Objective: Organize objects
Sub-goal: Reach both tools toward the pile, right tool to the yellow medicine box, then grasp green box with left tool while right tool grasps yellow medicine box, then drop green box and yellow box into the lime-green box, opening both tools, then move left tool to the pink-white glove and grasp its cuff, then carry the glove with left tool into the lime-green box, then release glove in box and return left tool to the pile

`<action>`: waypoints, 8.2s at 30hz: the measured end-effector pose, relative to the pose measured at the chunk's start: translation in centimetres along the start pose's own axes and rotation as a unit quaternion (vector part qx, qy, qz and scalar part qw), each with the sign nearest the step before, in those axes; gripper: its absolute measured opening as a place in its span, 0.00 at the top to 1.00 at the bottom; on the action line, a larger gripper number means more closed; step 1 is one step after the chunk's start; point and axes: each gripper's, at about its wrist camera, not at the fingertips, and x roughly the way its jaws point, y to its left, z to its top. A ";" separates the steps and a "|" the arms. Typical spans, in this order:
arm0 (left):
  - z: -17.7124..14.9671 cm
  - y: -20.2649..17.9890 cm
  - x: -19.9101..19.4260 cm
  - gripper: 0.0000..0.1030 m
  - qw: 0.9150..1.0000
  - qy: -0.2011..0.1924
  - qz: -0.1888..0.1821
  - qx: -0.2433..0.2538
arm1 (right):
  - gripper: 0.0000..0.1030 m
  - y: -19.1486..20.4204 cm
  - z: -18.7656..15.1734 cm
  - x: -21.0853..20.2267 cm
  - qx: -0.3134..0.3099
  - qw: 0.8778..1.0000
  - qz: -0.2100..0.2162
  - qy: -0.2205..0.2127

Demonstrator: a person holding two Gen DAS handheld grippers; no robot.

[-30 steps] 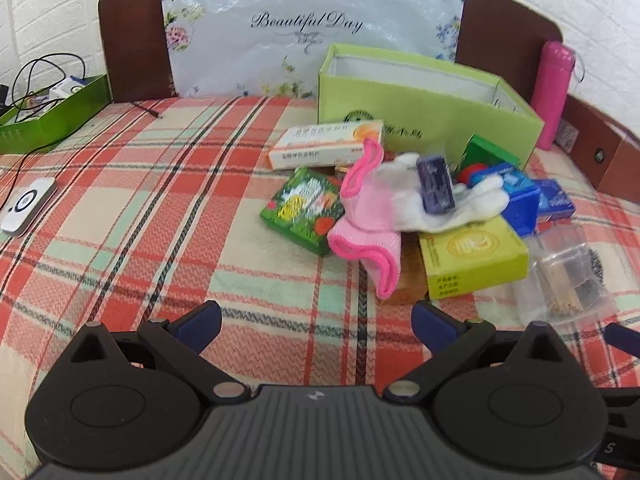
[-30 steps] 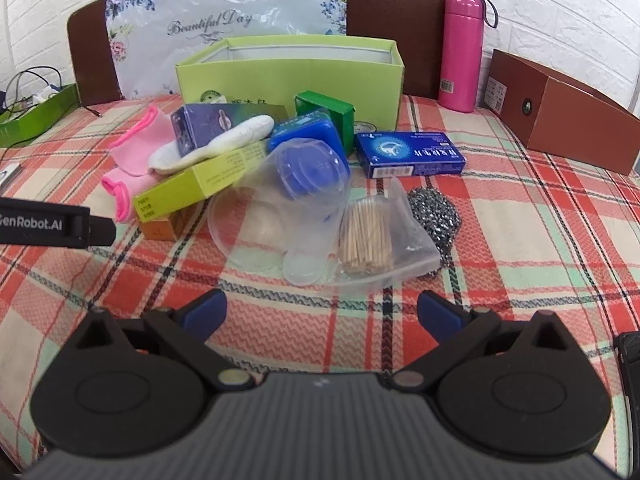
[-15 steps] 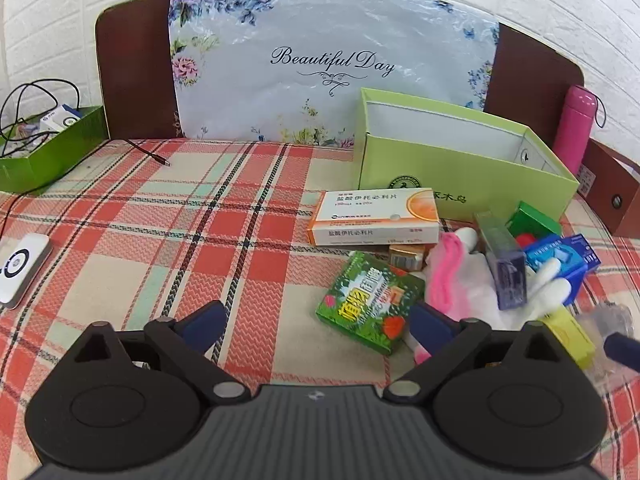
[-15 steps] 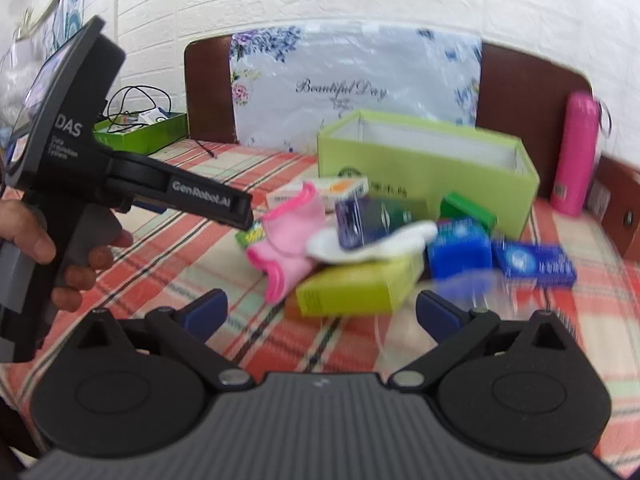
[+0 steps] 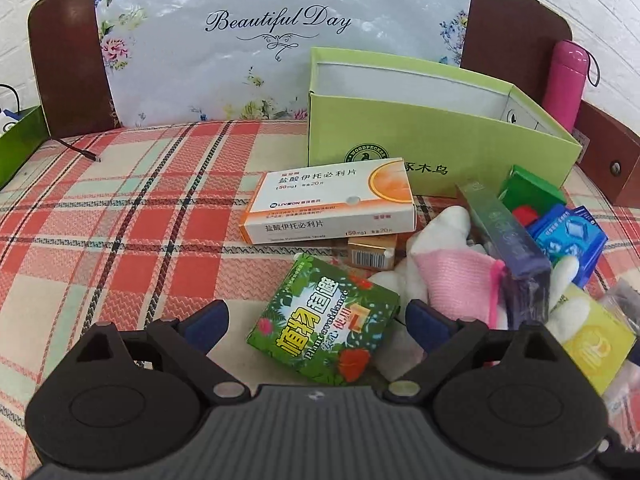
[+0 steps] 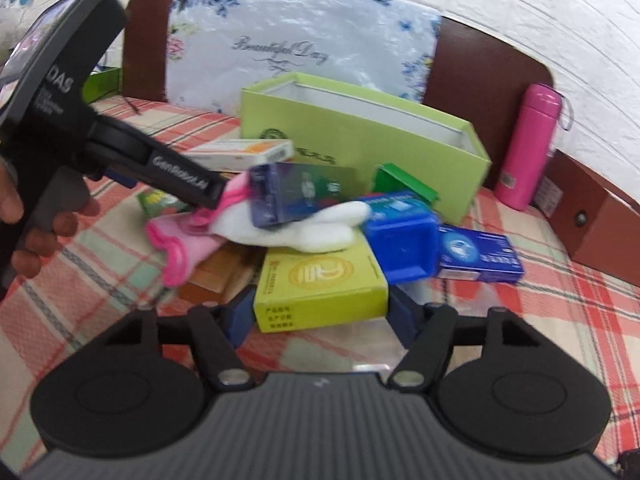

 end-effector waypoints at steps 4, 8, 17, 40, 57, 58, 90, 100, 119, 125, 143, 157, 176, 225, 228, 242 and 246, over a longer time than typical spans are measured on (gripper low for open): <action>-0.9 1.4 0.0 0.24 1.000 0.016 -0.020 -0.016 | 0.34 -0.9 -0.5 0.4 0.022 1.000 0.015 0.016; -1.8 1.6 -0.8 0.25 1.000 0.012 0.007 0.003 | 0.22 0.1 0.2 0.0 0.000 1.000 0.014 -0.017; -2.5 1.4 -1.0 0.27 1.000 0.004 0.007 0.015 | 0.30 -1.1 0.0 3.8 0.035 0.998 0.046 0.037; 3.7 -2.0 -10.4 0.32 0.988 -0.108 -0.107 -0.013 | 0.37 -7.4 4.5 -6.9 0.090 0.989 0.093 -0.073; 16.3 -3.8 2.2 0.35 0.992 -0.096 -0.065 -0.042 | 0.37 -8.9 17.2 11.4 0.087 0.994 0.049 -0.049; 16.6 -3.7 3.1 0.35 0.993 -0.091 -0.062 -0.044 | 0.37 -8.9 17.5 12.4 0.092 0.994 0.051 -0.043; 4.6 -3.5 -7.7 0.16 0.994 -0.098 -0.023 -0.041 | 0.00 -11.5 8.1 -4.6 0.118 0.979 0.050 -0.157; -1.9 -3.5 -9.5 0.16 0.995 -0.068 -0.035 -0.066 | 0.00 -9.4 -0.4 -8.8 0.119 0.983 0.032 -0.139; -6.7 -8.1 -7.2 0.16 0.994 -0.003 -0.102 -0.037 | 0.03 -17.7 -7.7 -8.0 0.054 0.993 -0.100 0.027; -5.3 -7.8 -6.6 0.16 0.994 -0.050 -0.051 -0.085 | 0.58 -16.6 -7.3 -8.6 0.075 0.994 -0.075 0.024; -3.0 -5.6 -3.3 0.68 0.998 -0.044 -0.027 -0.042 | 0.10 -17.4 -9.5 -10.8 0.085 0.995 -0.039 0.032; -6.3 -3.7 -9.6 0.93 0.993 -0.033 -0.108 -0.036 | 0.02 -10.0 -7.3 -10.4 0.131 0.978 0.161 0.005; -6.3 -3.4 -6.0 0.27 0.994 -0.008 -0.071 -0.080 | 0.24 -5.5 -6.3 -6.0 0.133 0.977 0.157 0.048; 17.3 -7.1 -2.2 0.91 0.962 -0.150 -0.205 -0.101 | 0.37 -12.6 14.4 6.6 0.063 0.988 0.048 -0.130; 17.6 -7.3 0.6 0.91 0.967 -0.126 -0.193 -0.105 | 0.37 -12.6 14.9 9.1 0.055 0.990 0.038 -0.122; 14.5 -6.0 3.3 0.24 0.986 -0.091 -0.124 -0.072 | 0.00 -13.0 11.9 11.5 0.068 0.992 0.033 -0.097; 13.8 -5.6 0.4 0.23 0.986 -0.108 -0.106 -0.074 | 0.00 -14.4 11.0 7.9 0.114 0.986 0.040 -0.112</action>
